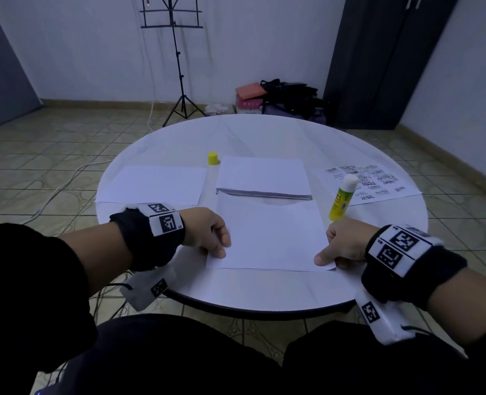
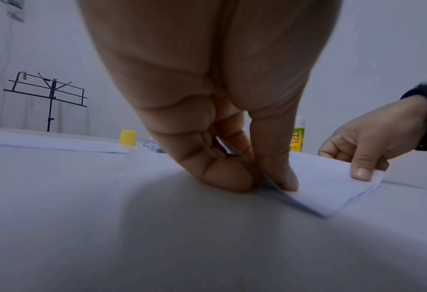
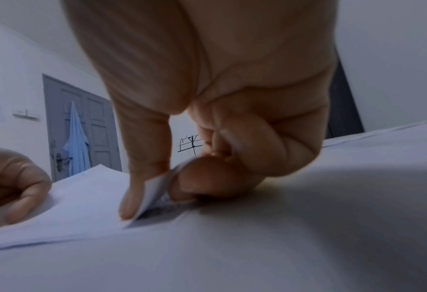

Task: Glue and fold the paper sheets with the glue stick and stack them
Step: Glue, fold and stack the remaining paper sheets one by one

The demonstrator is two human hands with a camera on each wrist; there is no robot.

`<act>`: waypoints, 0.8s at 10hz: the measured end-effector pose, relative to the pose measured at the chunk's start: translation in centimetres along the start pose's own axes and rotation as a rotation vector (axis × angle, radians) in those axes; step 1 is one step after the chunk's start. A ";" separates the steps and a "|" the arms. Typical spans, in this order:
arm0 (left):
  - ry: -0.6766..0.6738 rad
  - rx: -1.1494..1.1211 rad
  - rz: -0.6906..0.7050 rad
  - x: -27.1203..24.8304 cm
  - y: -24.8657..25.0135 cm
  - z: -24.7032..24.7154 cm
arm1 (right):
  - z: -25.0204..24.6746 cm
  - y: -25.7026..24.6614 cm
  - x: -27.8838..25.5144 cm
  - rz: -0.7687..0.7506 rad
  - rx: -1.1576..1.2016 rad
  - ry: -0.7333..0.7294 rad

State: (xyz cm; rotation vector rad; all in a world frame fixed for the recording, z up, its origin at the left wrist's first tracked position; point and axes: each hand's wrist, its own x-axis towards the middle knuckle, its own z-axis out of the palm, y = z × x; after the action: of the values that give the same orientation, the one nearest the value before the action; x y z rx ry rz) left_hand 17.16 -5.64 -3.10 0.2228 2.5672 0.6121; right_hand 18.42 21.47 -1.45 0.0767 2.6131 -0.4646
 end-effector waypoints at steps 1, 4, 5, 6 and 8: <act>-0.002 0.006 0.000 0.0 0.0 0.0 | -0.1 0.4 0.2 0.008 0.069 0.002; -0.003 -0.012 0.002 0.0 -0.1 0.0 | 0.1 1.1 1.0 -0.025 0.123 -0.031; -0.003 -0.007 0.005 0.1 -0.1 0.0 | 0.2 1.0 0.9 -0.023 0.123 -0.027; 0.003 0.003 0.001 0.2 -0.1 0.1 | 0.3 1.0 0.8 -0.021 0.108 -0.017; 0.002 0.070 -0.017 0.5 0.1 0.1 | 0.3 0.3 0.5 0.005 -0.024 0.018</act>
State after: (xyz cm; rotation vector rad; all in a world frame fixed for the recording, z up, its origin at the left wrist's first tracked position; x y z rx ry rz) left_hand 16.79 -5.41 -3.36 0.2239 2.5922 0.5176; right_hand 18.17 21.59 -2.05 0.0792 2.6351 -0.4323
